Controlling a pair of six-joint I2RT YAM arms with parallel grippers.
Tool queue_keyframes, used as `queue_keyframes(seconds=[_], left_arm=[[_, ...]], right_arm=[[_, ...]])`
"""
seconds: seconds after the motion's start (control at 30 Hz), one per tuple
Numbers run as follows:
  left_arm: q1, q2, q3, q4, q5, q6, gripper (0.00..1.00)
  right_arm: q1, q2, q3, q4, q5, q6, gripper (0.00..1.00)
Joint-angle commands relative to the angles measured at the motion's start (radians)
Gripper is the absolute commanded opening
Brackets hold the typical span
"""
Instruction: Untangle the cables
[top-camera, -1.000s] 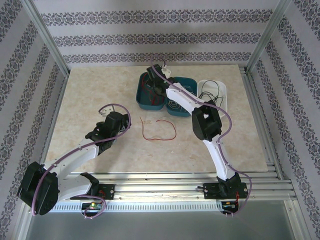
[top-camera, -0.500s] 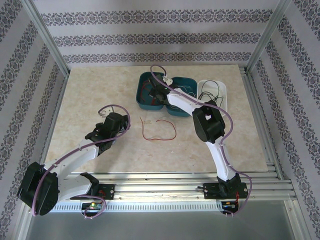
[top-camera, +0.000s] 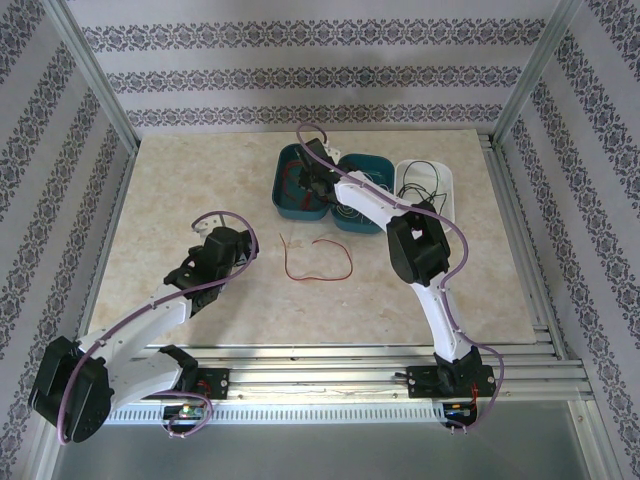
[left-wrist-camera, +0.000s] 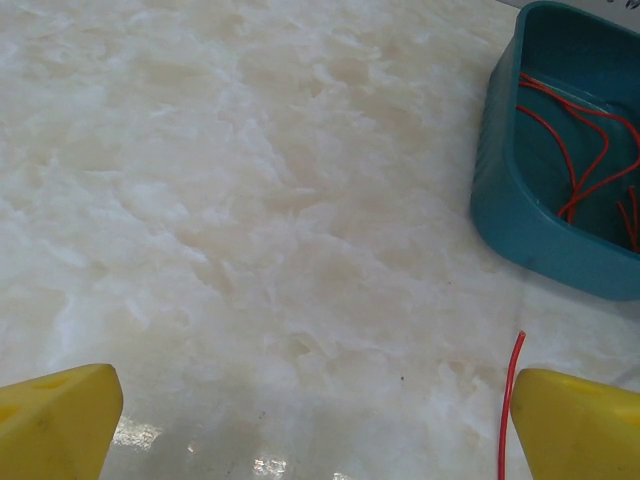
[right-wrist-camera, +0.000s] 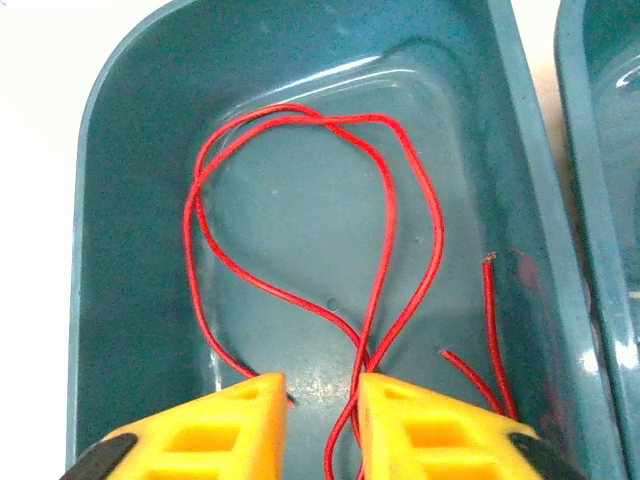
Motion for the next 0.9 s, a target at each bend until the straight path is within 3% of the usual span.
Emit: queue_keyframes(seconds=[0.0, 0.27, 0.67, 0.87], left_arm=[[0.010, -0.007, -0.007, -0.022, 0.010, 0.005, 0.99], [0.009, 0.010, -0.005, 0.001, 0.042, 0.020, 0.99], [0.009, 0.140, 0.046, 0.082, 0.172, 0.029, 1.00], [0.004, 0.205, 0.063, 0.125, 0.231, 0.008, 1.00]], right_arm=[[0.007, -0.057, -0.007, -0.027, 0.036, -0.045, 0.31], [0.009, -0.188, -0.134, 0.007, 0.077, -0.101, 0.35], [0.017, -0.509, -0.497, 0.056, 0.058, -0.222, 0.43], [0.017, -0.637, -0.675, 0.042, 0.093, -0.214, 0.53]])
